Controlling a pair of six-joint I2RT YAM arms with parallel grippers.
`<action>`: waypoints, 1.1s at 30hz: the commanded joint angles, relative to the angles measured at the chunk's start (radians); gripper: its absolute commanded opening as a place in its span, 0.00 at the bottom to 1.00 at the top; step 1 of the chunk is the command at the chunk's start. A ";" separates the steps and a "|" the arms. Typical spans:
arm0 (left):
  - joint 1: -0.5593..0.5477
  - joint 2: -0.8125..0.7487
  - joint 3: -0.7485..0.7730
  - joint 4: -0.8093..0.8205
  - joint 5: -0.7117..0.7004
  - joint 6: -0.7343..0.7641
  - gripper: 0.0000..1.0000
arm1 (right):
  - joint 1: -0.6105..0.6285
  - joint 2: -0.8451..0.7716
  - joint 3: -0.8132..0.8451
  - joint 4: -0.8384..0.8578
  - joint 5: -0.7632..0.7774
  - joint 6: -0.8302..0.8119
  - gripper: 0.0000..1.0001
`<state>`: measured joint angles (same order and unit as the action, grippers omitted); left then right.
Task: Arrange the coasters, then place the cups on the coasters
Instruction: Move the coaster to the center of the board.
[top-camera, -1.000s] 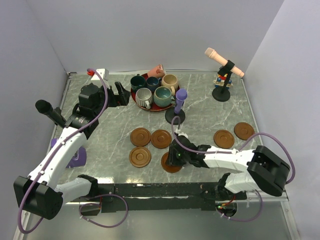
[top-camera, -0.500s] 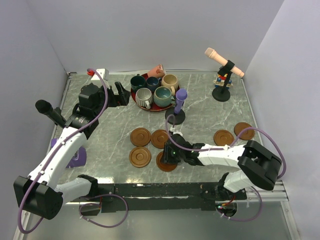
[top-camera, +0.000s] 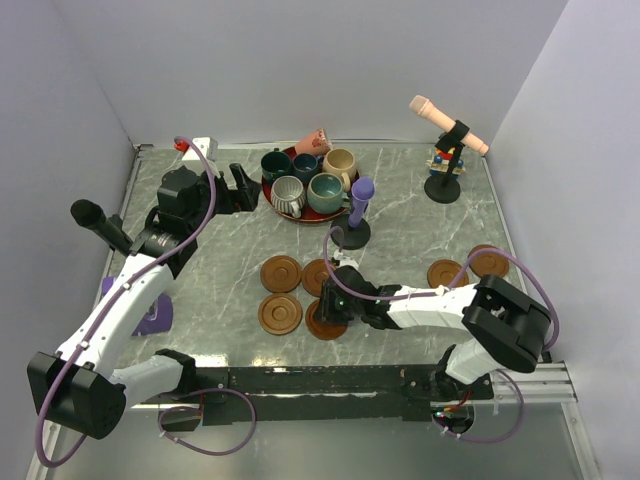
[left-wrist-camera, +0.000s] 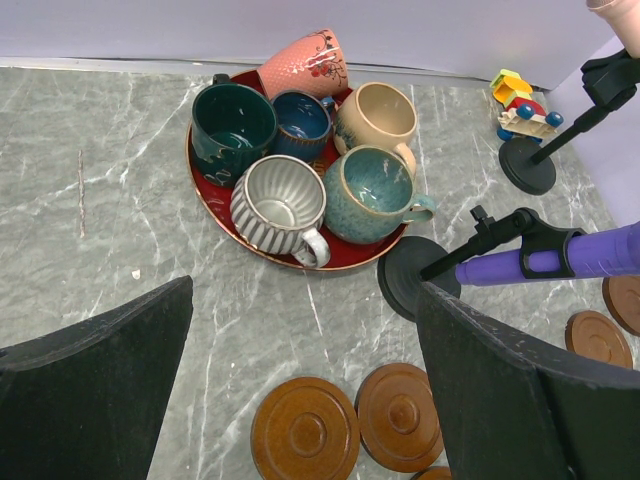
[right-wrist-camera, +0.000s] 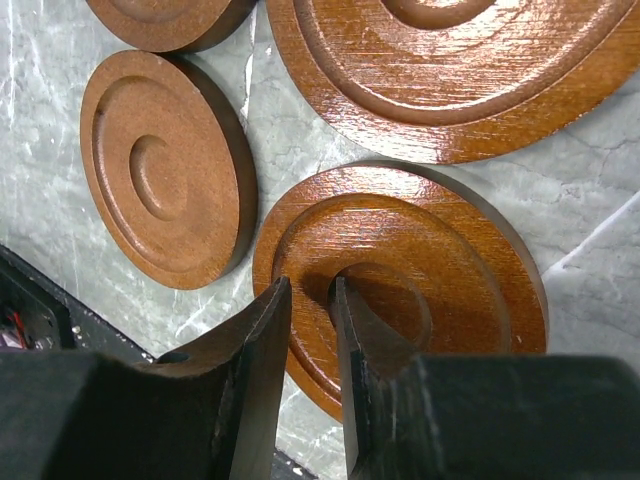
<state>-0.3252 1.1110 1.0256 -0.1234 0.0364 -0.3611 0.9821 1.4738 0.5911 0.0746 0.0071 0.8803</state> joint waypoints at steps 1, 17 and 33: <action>-0.005 0.001 0.007 0.031 -0.001 -0.004 0.97 | 0.007 0.049 0.015 -0.022 0.079 -0.032 0.32; -0.005 -0.007 0.005 0.031 -0.003 -0.006 0.97 | 0.006 0.085 0.052 -0.042 0.146 -0.050 0.32; -0.005 -0.010 0.008 0.031 -0.004 -0.004 0.97 | 0.004 0.105 0.069 -0.053 0.174 -0.060 0.32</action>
<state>-0.3252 1.1114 1.0256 -0.1234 0.0364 -0.3614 0.9909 1.5356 0.6548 0.0750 0.0898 0.8474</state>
